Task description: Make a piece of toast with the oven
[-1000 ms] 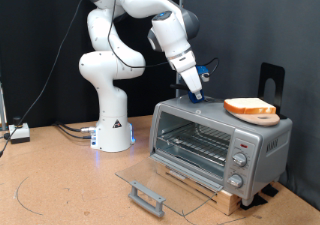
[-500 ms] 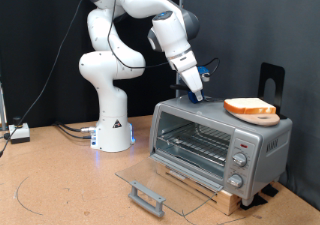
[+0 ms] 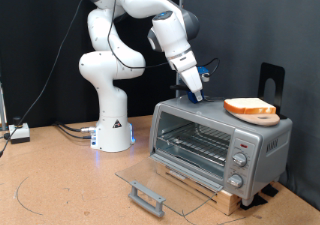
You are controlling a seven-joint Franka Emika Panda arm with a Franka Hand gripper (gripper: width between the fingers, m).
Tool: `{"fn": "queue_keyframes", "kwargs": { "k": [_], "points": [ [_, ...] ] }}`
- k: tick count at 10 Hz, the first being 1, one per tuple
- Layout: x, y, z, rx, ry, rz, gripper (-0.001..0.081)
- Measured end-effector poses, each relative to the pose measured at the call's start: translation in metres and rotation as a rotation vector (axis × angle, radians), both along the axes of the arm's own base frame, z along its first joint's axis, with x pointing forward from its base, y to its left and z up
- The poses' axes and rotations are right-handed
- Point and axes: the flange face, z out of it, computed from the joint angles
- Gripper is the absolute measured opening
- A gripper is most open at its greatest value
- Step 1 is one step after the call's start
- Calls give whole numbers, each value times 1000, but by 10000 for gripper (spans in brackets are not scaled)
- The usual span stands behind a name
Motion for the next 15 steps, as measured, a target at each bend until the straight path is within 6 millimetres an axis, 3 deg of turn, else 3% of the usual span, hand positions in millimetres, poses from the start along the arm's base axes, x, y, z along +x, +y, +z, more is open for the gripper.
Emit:
{"fn": "queue_keyframes", "kwargs": {
  "k": [1, 2, 3, 4, 11, 15],
  "points": [
    [0, 0, 0, 0, 0, 0, 727],
    [0, 0, 0, 0, 0, 0, 590],
    [0, 0, 0, 0, 1, 1, 590],
    [0, 0, 0, -1, 0, 1, 396],
    [0, 1, 2, -1, 2, 2, 397],
    [0, -7, 46, 126, -4, 4, 397]
  ]
}}
